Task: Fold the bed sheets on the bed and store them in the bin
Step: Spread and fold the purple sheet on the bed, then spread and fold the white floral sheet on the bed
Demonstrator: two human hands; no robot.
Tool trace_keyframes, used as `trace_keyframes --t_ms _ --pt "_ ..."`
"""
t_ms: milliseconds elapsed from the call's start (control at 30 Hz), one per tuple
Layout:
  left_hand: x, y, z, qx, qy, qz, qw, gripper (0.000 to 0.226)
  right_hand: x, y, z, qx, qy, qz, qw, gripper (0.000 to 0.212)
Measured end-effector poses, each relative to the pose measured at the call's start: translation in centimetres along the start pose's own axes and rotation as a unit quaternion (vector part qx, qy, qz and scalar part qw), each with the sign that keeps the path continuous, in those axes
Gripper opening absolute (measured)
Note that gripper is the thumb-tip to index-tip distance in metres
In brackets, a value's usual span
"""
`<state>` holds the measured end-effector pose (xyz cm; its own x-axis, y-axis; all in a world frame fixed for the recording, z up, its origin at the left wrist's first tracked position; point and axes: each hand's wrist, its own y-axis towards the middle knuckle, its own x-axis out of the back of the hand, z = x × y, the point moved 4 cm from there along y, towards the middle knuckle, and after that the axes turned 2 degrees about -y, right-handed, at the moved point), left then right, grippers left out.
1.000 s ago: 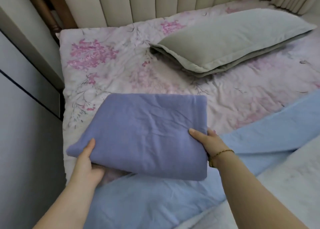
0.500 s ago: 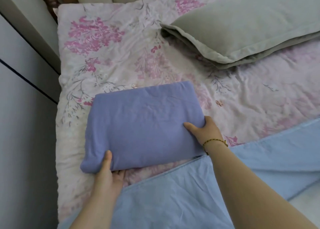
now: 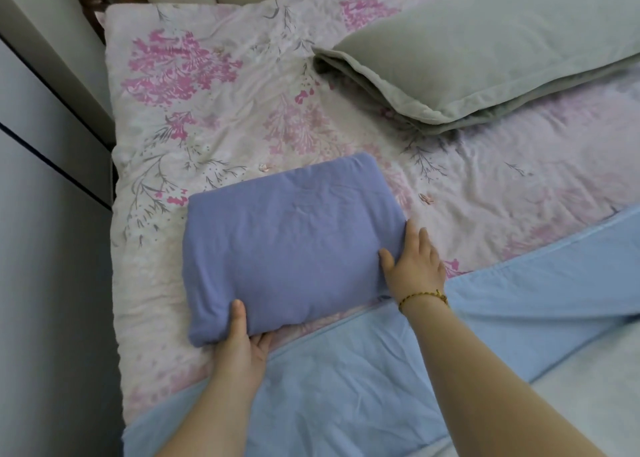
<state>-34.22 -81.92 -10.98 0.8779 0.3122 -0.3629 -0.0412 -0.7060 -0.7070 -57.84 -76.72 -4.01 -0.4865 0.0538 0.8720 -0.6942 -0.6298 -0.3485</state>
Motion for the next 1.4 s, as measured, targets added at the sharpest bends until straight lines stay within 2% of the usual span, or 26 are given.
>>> trace_keyframes --t_ms 67,133,200,267,300,367,433,467,500,567,600,633,667,767,900,967,1033,1100,1167,1267,1333,1400 --pt "-0.1 -0.1 0.0 0.003 0.015 -0.006 1.0 0.055 -1.2 -3.4 -1.7 0.014 -0.041 0.037 0.998 0.072" --pt "-0.2 -0.6 -0.4 0.002 0.042 -0.007 0.999 0.056 -3.0 -7.9 -4.2 0.042 -0.139 0.126 0.981 0.073" --pt "0.0 -1.8 -0.8 -0.002 0.1 -0.002 0.995 0.057 -5.4 -13.4 -8.5 0.042 -0.177 0.189 0.965 0.069" --pt "0.4 -3.6 -1.6 -0.046 0.242 0.0 0.969 0.055 -6.9 -18.7 -12.4 0.038 -0.187 0.137 0.972 0.075" --pt "0.6 -4.8 -2.0 -0.087 0.349 -0.001 0.933 0.051 -7.4 -20.8 -14.1 0.012 -0.167 0.125 0.978 0.077" --pt "1.1 -8.6 -1.9 -0.167 0.546 0.022 0.82 0.044 -7.6 -24.9 -16.5 0.032 -0.174 0.075 0.981 0.081" --pt "2.5 -12.0 -0.1 -0.186 0.641 0.108 0.736 0.052 -8.7 -28.6 -18.5 0.046 -0.144 0.062 0.987 0.098" --pt "3.6 -14.4 1.6 -0.181 0.699 0.173 0.67 0.059 -8.8 -30.9 -19.3 0.048 -0.138 0.043 0.988 0.101" --pt "5.2 -16.5 3.5 -0.169 0.77 0.229 0.571 0.071 -10.2 -33.2 -21.0 0.036 -0.137 0.046 0.989 0.103" --pt "8.9 -19.0 6.2 -0.163 0.868 0.269 0.385 0.084 -11.0 -37.3 -22.0 0.001 -0.125 0.084 0.989 0.096" --pt "10.2 -19.6 6.6 -0.185 0.882 0.266 0.341 0.079 -10.7 -39.1 -22.5 -0.043 -0.125 0.092 0.987 0.084" --pt "11.1 -20.3 6.5 -0.209 0.889 0.257 0.317 0.073 -10.3 -41.4 -23.0 -0.095 -0.11 0.112 0.983 0.074" --pt "11.5 -20.5 6.0 -0.238 0.888 0.241 0.311 0.07 -10.5 -43.3 -23.7 -0.116 -0.115 0.114 0.98 0.067" --pt "11.5 -20.3 3.8 -0.283 0.885 0.198 0.313 0.061 -11.4 -49.7 -25.5 -0.162 -0.067 0.244 0.954 0.067" --pt "14.0 -23.9 3.7 -0.296 0.903 0.16 0.268 0.064 -13.9 -57.7 -27.3 -0.188 -0.024 0.228 0.955 0.075" --pt "16.5 -27.7 6.5 -0.309 0.888 0.212 0.266 0.067 -15.1 -61.3 -28.3 -0.208 0.01 0.22 0.953 0.07" --pt "20.1 -32.3 10.7 -0.298 0.871 0.304 0.244 0.071 -16.2 -64.6 -29.2 -0.229 0.033 0.2 0.952 0.066" --pt "24.0 -36.9 15.2 -0.269 0.865 0.381 0.186 0.077 -16.8 -68.2 -30.3 -0.271 0.056 0.183 0.943 0.065" --pt "27.4 -40.4 19.2 -0.239 0.866 0.425 0.111 0.086 -17.0 -71.6 -32.4 -0.34 0.075 0.137 0.927 0.063" --pt "31.3 -43.2 23.2 -0.209 0.869 0.45 0.007 0.089 -17.4 -76.6 -36.6 -0.461 0.096 0.091 0.877 0.06" --pt "33.0 -43.9 25.2 -0.2 0.874 0.443 -0.023 0.091 -18.6 -81.1 -39.4 -0.537 0.112 0.076 0.833 0.06" --pt "33.6 -43.4 26.0 -0.201 0.882 0.425 -0.038 0.093 -20.0 -84.5 -40.9 -0.572 0.118 0.071 0.809 0.06"
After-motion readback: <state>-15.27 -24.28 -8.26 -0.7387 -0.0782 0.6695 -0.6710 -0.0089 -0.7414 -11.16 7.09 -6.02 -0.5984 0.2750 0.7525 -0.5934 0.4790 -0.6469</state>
